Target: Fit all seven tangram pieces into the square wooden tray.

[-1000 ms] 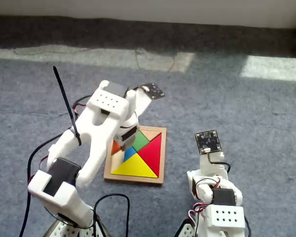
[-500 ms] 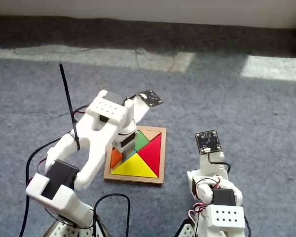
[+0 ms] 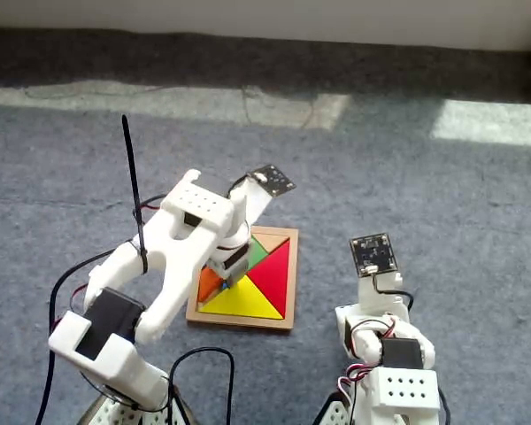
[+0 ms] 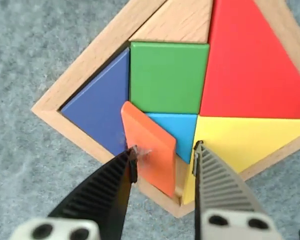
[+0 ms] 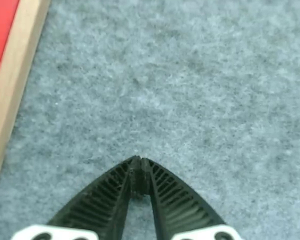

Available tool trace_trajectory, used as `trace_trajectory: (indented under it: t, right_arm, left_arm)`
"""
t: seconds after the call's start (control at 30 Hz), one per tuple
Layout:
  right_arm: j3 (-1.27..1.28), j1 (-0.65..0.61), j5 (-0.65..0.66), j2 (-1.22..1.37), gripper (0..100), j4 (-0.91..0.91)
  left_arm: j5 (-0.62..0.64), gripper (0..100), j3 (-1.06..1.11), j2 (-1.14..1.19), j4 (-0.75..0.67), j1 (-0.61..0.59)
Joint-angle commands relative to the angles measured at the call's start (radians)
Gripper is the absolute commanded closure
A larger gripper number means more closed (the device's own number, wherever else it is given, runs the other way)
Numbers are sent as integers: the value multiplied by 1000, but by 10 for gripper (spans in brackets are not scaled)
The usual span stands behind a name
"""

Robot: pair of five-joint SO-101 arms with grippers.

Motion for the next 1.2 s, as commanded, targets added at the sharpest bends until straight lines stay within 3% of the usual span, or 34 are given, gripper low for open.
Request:
trace_trajectory:
  t: [0.0, 0.47, 0.8, 1.17]
  right_arm:
    - [-7, 12, 11, -12, 993, -16]
    - [-7, 12, 11, -12, 993, -16]
    - [-7, 12, 11, -12, 993, -15]
    - [-7, 12, 11, -12, 993, -15]
  left_arm:
    - [9, 815, 41, -33, -66, -12]
    - [84, 909, 8, -47, -68, -16]
    - [176, 774, -10, -44, -12, -53]
    - [124, 772, -50, -45, -12, -177]
